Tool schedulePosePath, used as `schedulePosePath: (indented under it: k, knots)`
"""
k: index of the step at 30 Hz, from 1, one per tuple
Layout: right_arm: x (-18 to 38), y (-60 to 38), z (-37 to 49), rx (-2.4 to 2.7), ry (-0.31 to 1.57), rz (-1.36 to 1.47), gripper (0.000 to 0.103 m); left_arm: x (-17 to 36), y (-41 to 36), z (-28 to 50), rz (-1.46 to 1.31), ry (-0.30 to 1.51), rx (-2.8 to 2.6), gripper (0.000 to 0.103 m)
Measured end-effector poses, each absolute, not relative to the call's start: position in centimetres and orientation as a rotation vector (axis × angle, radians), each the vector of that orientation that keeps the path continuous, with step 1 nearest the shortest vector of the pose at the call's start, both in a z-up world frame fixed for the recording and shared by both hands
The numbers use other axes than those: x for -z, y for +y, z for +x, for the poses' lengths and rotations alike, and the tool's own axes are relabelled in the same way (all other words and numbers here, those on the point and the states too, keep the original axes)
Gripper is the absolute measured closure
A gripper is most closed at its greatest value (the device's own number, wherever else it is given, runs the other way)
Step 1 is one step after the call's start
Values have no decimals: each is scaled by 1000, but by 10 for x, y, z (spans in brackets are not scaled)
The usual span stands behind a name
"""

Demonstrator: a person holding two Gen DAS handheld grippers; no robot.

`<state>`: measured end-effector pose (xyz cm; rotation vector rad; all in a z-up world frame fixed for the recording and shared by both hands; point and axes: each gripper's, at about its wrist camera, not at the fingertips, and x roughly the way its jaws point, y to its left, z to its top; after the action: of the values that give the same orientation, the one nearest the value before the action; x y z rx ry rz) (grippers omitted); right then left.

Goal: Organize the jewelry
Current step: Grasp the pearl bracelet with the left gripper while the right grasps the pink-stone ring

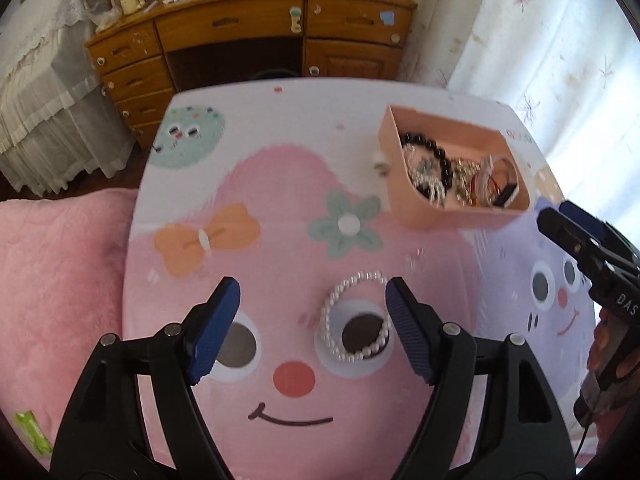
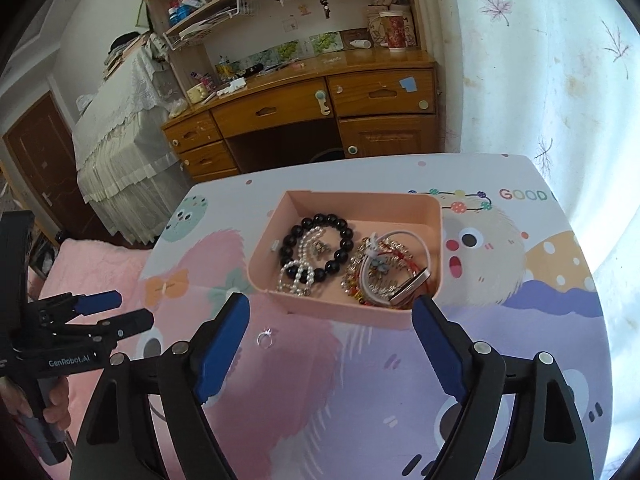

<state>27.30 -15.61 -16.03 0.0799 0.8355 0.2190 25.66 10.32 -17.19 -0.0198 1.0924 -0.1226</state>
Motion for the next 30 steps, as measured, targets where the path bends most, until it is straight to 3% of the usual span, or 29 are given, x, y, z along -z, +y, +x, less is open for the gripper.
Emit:
schedulePosePath:
  k: [10,25,30]
  knots:
    - [213,-92,244,-385,776,-270,21,213,82,244,-6,1141,293,30]
    - [278,-42,258,-512,781,-470,54,251,55,255,124,1111,318,30]
    - [279,-42,274,-505,796,-446,58,251,50,255,174,1066,326,42]
